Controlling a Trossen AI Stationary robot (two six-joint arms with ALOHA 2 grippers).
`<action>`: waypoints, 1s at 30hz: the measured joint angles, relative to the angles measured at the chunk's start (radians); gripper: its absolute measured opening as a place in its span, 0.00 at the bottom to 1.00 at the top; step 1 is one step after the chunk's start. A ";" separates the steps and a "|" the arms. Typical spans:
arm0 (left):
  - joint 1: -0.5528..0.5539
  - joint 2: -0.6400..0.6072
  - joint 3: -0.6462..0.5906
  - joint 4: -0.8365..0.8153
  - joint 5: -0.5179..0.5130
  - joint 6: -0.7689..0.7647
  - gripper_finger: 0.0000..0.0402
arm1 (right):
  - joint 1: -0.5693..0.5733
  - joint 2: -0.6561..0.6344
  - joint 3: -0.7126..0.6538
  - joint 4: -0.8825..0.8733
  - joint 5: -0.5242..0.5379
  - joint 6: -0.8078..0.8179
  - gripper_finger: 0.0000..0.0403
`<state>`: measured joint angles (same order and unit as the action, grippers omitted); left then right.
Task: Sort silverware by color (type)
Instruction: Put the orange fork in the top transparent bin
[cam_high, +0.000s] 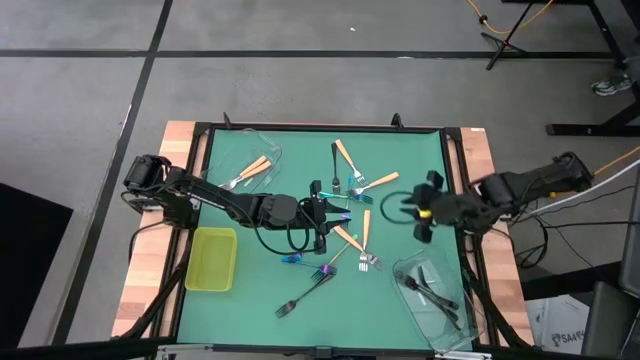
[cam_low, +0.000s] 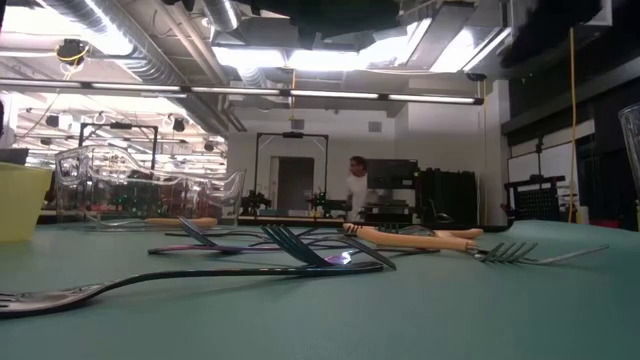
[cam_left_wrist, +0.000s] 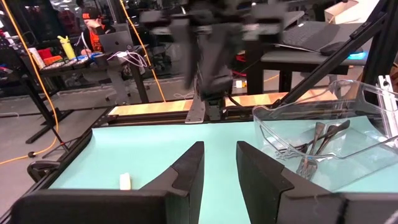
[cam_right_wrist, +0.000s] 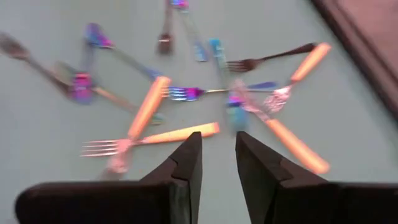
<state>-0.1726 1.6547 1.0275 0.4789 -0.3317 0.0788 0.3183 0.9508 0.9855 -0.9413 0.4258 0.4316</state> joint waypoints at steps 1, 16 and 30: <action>0.000 0.000 0.000 0.000 0.000 0.000 0.22 | -0.039 0.002 0.000 0.001 -0.004 -0.042 0.22; 0.002 0.000 0.000 -0.020 -0.001 0.001 0.22 | -0.568 0.148 0.000 0.149 -0.385 -0.602 0.22; 0.002 0.000 0.000 -0.042 -0.001 0.000 0.22 | -0.742 0.516 0.000 0.208 -0.445 -0.809 0.22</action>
<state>-0.1703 1.6547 1.0271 0.4370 -0.3325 0.0792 -0.4238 1.4665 0.9852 -0.7332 -0.0193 -0.3777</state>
